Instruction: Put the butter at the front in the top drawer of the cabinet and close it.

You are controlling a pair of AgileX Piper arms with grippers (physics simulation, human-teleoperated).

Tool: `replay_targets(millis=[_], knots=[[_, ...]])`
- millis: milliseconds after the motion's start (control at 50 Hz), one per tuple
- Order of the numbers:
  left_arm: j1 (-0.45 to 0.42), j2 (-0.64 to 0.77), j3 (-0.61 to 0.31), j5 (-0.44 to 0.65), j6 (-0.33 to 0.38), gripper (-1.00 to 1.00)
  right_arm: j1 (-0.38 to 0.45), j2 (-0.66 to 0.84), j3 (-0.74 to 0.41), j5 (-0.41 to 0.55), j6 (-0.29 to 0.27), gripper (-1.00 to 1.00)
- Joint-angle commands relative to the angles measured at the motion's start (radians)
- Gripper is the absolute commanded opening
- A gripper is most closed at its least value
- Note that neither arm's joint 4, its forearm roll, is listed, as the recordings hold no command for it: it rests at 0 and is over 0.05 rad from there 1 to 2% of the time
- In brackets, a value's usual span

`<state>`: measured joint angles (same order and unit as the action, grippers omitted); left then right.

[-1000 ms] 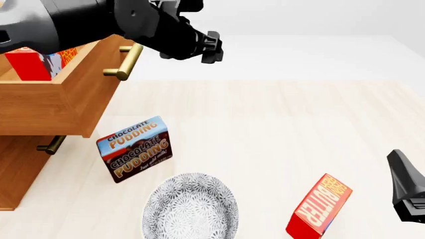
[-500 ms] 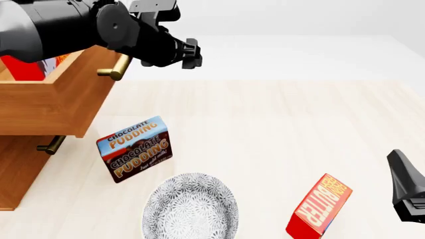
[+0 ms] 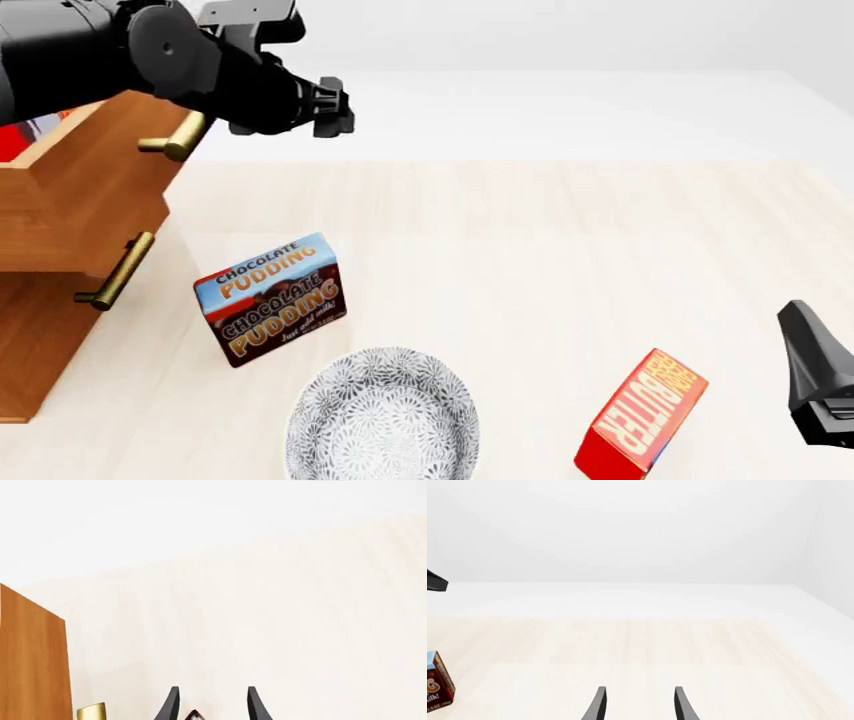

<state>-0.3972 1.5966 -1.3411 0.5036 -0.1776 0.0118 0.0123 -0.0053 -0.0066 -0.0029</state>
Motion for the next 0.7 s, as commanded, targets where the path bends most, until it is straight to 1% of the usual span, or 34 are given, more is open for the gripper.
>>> replay_targets(millis=[20,180,220,420,700], knots=[[0.051,-0.035,0.048,0.0,0.013,1.0,0.0,0.0,0.001,-0.001,0.001,1.0],[0.089,-0.058,0.052,0.017,0.024,1.0,0.0,0.0,0.001,-0.001,0.001,1.0],[0.125,-0.068,0.056,0.026,0.033,1.0,0.0,0.0,0.001,-0.001,0.001,1.0],[0.183,-0.086,0.095,0.02,0.027,1.0,0.0,0.0,0.001,-0.001,0.001,1.0],[0.258,-0.118,0.113,0.046,0.046,1.0,0.0,0.0,0.001,-0.001,0.001,1.0]])
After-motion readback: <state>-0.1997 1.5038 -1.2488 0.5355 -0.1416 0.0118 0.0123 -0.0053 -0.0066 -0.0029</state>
